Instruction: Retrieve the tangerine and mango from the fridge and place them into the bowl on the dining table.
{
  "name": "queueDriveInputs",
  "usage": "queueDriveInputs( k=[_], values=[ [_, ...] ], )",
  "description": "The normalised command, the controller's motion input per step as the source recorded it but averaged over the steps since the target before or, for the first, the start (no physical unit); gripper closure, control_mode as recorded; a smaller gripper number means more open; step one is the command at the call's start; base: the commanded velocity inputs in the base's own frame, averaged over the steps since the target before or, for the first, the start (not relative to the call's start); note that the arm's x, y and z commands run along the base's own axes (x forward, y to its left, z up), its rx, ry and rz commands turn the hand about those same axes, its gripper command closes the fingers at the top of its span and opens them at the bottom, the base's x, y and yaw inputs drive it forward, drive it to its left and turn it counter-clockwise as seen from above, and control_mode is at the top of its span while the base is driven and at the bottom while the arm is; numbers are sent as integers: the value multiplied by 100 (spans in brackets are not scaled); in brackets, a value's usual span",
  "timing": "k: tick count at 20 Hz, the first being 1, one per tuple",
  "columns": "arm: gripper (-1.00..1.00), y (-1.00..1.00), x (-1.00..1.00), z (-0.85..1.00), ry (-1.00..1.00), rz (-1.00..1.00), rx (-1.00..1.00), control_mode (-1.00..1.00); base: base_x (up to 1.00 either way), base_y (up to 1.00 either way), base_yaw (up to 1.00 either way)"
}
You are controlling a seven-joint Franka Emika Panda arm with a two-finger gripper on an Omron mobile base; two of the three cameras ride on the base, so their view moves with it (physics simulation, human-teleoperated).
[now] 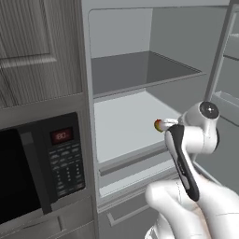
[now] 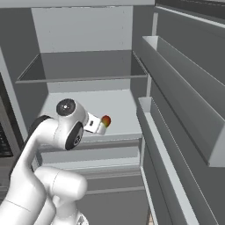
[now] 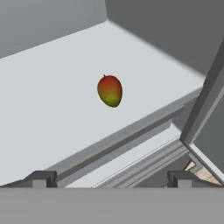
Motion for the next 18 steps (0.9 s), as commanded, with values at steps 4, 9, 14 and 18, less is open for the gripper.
queueDriveInputs(
  k=[4,9,14,18],
  values=[
    [-100,0,44,-13,0,0,0,-100,0,0,0],
    [-100,0,43,-15,0,0,0,-100,0,0,0],
    [-100,-7,37,-13,0,0,1,-100,0,0,0],
    [-100,-12,33,-16,1,0,1,-100,0,0,0]
  ],
)
